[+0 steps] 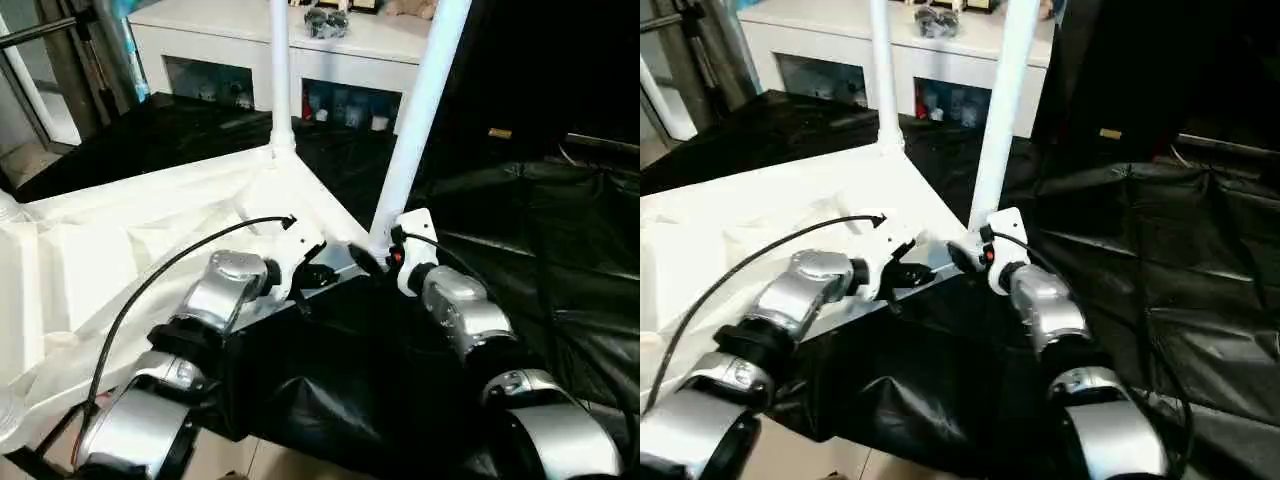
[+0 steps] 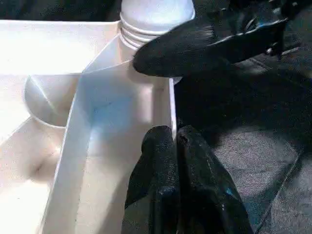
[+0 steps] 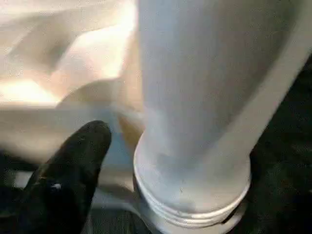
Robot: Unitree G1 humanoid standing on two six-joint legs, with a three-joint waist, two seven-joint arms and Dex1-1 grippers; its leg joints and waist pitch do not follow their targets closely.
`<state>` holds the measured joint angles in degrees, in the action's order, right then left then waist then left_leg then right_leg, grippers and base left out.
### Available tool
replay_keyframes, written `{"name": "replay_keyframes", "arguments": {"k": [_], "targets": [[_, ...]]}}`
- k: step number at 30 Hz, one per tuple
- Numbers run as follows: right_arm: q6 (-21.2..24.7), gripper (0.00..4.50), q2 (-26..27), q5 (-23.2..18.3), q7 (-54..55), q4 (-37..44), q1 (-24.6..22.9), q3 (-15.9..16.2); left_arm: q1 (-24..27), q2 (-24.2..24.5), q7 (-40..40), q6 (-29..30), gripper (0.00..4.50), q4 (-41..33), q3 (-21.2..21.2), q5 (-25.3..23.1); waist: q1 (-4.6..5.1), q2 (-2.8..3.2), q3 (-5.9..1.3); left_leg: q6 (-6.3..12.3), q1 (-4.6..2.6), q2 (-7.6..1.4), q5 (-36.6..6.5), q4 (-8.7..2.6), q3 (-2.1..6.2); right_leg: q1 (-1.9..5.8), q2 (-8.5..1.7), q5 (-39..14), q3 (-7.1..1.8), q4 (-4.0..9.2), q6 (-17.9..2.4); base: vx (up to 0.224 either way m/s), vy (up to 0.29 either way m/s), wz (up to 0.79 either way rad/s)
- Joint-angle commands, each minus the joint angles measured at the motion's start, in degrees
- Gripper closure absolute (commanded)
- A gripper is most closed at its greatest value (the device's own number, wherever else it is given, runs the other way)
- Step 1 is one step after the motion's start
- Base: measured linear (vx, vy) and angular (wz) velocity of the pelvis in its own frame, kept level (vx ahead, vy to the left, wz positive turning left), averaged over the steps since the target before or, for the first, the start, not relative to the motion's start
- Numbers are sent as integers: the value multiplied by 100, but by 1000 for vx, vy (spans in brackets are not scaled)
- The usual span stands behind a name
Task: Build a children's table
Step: Rotate leg to tighten
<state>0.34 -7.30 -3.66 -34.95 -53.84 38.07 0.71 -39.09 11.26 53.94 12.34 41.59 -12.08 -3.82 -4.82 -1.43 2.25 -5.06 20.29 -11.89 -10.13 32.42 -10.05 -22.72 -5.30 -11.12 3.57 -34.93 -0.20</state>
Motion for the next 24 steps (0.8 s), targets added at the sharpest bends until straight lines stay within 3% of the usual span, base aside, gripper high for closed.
{"name": "replay_keyframes", "arguments": {"k": [1, 3, 5, 9, 12, 16, 17, 20, 24], "targets": [[133, 4, 2, 133, -595, -120, -177, 351, 53, -63, 621, -144, 450, -265, -245, 206, 12, 25, -295, 136, 7, -124, -1511, -401, 9, 236, -273, -1157, -228, 466, -1122, 0, 0, 0], [13, 4, -170, 143, -1004, 51, -257, 459, 132, 67, 961, -109, 450, -426, -277, 299, 2, 21, -324, 217, 9, -116, -1187, -363, -4, 268, -259, -618, -220, 400, -1293, 26, -3, 0], [29, 4, -349, 43, -1565, 294, -365, 529, 214, 243, 1352, -97, 450, -605, -316, 396, -20, 25, -347, 405, 11, -116, -704, -311, -29, 283, -230, 242, -211, 307, -1531, 52, -3, 0], [93, 4, -521, -131, -2336, 601, -511, 631, 304, 458, 1807, -223, 450, -761, -389, 481, -54, 38, -373, 670, 15, -131, -375, -253, -51, 300, -213, 906, -186, 222, -1758, 0, 0, 0], [221, 4, -637, -207, -2805, 799, -601, 722, 358, 615, 2090, -256, 450, -859, -412, 532, -51, 31, -346, 679, 25, -141, -592, -268, -53, 303, -237, 559, -178, 252, -1777, 0, 0, 0], [384, 4, -787, -269, -3301, 1067, -750, 840, 498, 930, 2552, -145, 450, -1107, -452, 640, -68, 29, -310, 434, -3, -167, -1070, -318, -52, 275, -274, -354, -196, 336, -1614, 0, 0, 0], [419, 31, -795, -284, -3350, 1095, -764, 834, 520, 967, 2607, -132, 450, -1139, -449, 649, -64, 34, -302, 378, 5, -167, -1111, -331, -50, 274, -267, -493, -200, 343, -1573, 0, 0, 0], [481, 41, -809, -320, -3427, 1151, -784, 828, 556, 1015, 2679, -113, 450, -1185, -442, 665, -54, 34, -307, 269, -3, -171, -1119, -345, -39, 265, -264, -587, -201, 342, -1506, 0, 0, 0], [568, 75, -830, -399, -3559, 1319, -835, 849, 614, 1052, 2749, -50, 450, -1290, -449, 719, -44, 21, -330, 337, 15, -154, -828, -313, -42, 283, -254, -142, -197, 295, -1567, 0, 0, 0]]}}
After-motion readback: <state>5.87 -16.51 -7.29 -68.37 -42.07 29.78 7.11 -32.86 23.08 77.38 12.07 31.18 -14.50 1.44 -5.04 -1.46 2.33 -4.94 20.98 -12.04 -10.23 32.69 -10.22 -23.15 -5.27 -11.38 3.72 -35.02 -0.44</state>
